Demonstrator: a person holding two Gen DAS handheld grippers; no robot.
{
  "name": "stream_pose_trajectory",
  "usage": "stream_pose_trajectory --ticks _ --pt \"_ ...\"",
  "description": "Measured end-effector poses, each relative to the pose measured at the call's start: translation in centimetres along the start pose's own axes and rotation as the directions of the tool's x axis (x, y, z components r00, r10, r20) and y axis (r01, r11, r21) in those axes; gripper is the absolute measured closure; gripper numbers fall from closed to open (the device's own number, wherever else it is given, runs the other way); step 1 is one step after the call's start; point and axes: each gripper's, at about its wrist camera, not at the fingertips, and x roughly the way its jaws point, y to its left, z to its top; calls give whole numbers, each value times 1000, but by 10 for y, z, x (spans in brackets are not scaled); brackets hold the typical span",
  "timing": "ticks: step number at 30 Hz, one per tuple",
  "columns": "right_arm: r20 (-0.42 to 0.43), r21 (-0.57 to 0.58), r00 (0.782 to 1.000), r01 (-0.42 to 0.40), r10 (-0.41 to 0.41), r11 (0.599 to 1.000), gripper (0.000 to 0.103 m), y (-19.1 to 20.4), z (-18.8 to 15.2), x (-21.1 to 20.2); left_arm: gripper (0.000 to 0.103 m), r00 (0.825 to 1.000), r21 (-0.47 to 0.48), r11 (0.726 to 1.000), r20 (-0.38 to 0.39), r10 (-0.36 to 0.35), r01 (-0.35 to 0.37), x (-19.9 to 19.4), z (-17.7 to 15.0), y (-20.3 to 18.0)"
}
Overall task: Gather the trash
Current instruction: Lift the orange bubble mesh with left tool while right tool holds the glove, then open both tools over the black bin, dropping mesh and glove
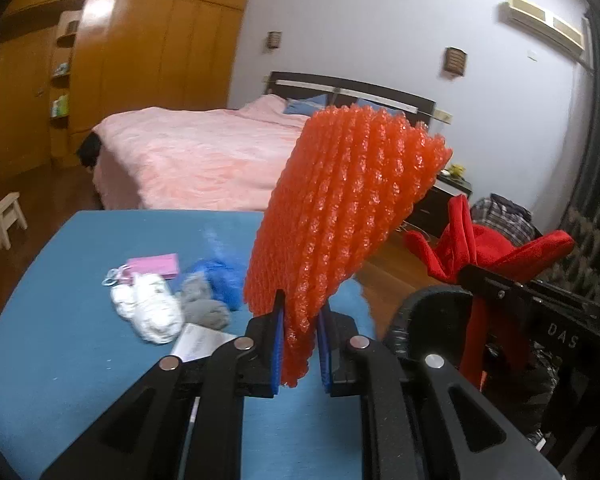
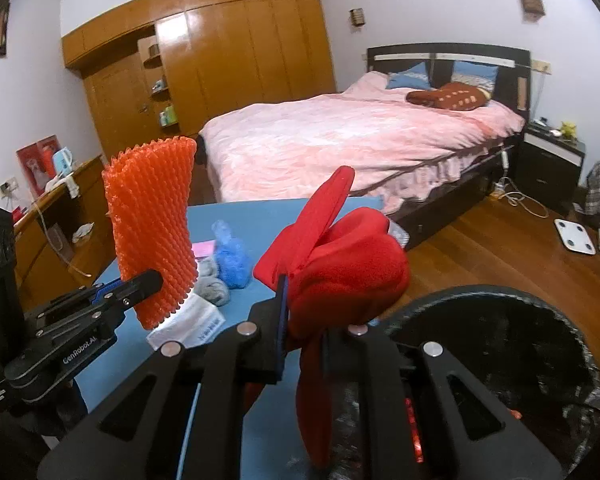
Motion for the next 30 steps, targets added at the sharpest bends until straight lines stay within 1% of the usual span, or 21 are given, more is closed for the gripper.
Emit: stream_pose_trajectory --ticks 10,20,25,30 --pt "14 45 993 112 -113 993 91 -54 -14 -34 88 994 65 992 -27 -110 112 14 0 -60" --pt "1 98 972 233 -235 967 91 -107 -34 -56 88 976 131 967 -43 -216 220 30 -2 -122" --pt "-6 121 960 278 -279 953 91 -125 -46 -66 88 964 158 951 -69 -258 266 40 -5 -150" --pt "-16 146 953 303 -304 942 91 -139 -57 -71 89 954 177 938 -103 -282 297 50 -12 -170"
